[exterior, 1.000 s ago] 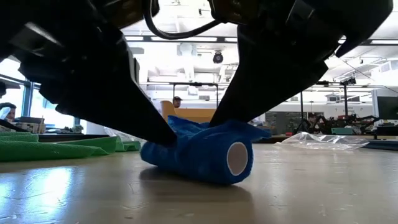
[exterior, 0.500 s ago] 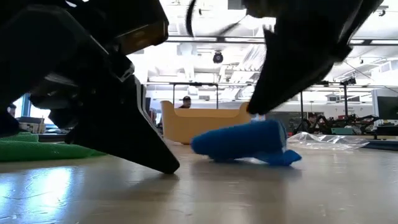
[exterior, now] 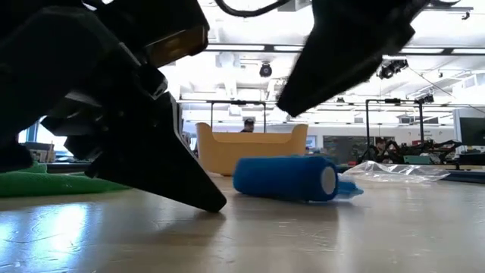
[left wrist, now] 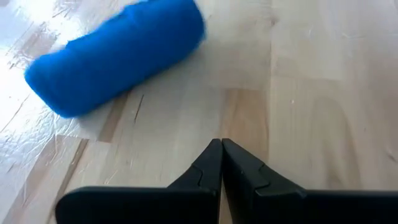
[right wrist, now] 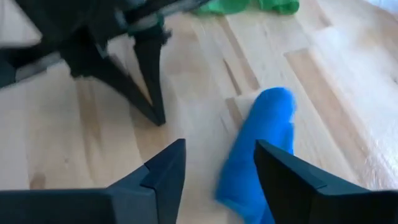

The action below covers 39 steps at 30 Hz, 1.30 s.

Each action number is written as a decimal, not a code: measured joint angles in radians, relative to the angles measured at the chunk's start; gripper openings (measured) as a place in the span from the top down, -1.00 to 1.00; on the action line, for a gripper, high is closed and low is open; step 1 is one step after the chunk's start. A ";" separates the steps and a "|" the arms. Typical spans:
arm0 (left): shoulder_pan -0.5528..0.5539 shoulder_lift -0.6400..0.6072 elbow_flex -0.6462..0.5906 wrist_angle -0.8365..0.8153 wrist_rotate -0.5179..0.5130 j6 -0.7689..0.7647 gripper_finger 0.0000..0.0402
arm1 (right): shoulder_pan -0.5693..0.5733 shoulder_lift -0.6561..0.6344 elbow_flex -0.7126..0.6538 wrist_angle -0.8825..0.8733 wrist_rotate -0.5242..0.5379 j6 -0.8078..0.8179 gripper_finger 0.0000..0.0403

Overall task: Roll bandage
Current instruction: Roll the blue bandage

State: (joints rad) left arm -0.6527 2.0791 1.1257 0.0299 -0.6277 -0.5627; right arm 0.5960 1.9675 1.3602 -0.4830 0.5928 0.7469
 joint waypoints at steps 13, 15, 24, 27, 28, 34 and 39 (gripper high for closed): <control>-0.043 -0.008 -0.001 0.026 -0.046 0.024 0.96 | -0.053 0.059 0.000 0.070 -0.137 -0.086 -0.15; -0.052 -0.023 -0.001 0.041 -0.076 0.030 0.96 | -0.053 0.077 0.000 0.089 -0.133 -0.093 -0.15; -0.071 -0.078 0.000 0.047 -0.115 0.098 0.96 | -0.035 0.088 0.000 0.156 -0.134 -0.121 -0.15; -0.051 -0.081 0.000 0.035 -0.115 0.143 0.96 | -0.025 0.088 0.000 0.179 -0.141 -0.145 -0.15; -0.039 -0.081 0.000 0.017 -0.115 0.151 0.96 | -0.021 0.088 0.000 0.181 -0.141 -0.146 -0.15; 0.029 -0.080 -0.001 -0.122 -0.114 0.106 0.96 | -0.011 0.086 0.000 0.185 -0.140 -0.145 -0.15; 0.062 -0.075 0.001 -0.130 -0.062 0.095 0.96 | -0.011 0.086 0.000 0.182 -0.139 -0.122 -0.08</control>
State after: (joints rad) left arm -0.5906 2.0037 1.1264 -0.0997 -0.6901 -0.4675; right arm 0.5850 2.0533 1.3602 -0.3010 0.4534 0.6248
